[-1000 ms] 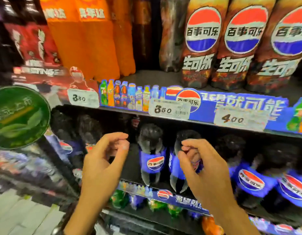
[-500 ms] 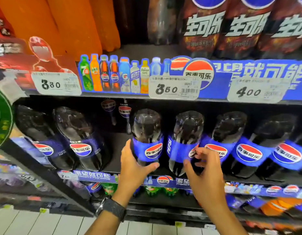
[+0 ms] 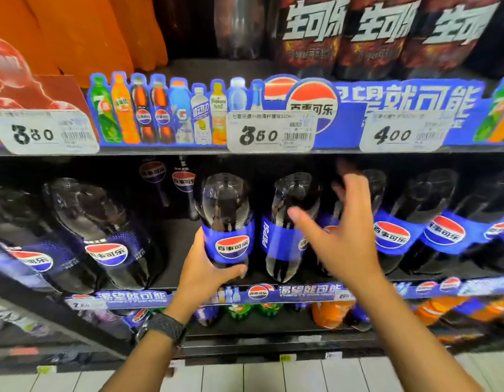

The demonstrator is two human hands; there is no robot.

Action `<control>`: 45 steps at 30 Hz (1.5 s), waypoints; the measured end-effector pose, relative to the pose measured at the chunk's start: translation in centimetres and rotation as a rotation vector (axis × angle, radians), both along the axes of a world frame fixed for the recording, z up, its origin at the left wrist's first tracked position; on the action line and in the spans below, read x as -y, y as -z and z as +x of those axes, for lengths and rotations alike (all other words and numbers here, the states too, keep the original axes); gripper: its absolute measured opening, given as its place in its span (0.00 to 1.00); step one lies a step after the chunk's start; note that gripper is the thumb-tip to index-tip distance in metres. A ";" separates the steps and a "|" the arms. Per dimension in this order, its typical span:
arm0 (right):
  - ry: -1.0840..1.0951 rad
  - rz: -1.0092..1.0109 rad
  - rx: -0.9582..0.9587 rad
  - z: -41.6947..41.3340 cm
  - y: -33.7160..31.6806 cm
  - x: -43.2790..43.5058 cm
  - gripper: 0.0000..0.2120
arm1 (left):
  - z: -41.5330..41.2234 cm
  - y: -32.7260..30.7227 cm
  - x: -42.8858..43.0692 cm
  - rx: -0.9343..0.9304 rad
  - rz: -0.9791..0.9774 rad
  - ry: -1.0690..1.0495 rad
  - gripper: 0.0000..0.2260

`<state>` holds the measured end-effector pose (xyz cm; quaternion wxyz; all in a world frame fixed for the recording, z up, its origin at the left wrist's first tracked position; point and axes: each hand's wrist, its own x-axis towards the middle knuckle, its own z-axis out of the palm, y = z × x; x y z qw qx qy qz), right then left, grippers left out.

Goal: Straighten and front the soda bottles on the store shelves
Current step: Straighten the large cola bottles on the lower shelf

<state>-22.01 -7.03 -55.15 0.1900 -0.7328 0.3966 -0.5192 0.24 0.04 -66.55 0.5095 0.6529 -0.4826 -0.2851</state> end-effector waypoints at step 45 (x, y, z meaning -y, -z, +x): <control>0.350 -0.272 -0.340 -12.4 -5.0 5.1 0.17 | -6.5 -7.5 -2.3 0.599 -0.448 -0.175 0.11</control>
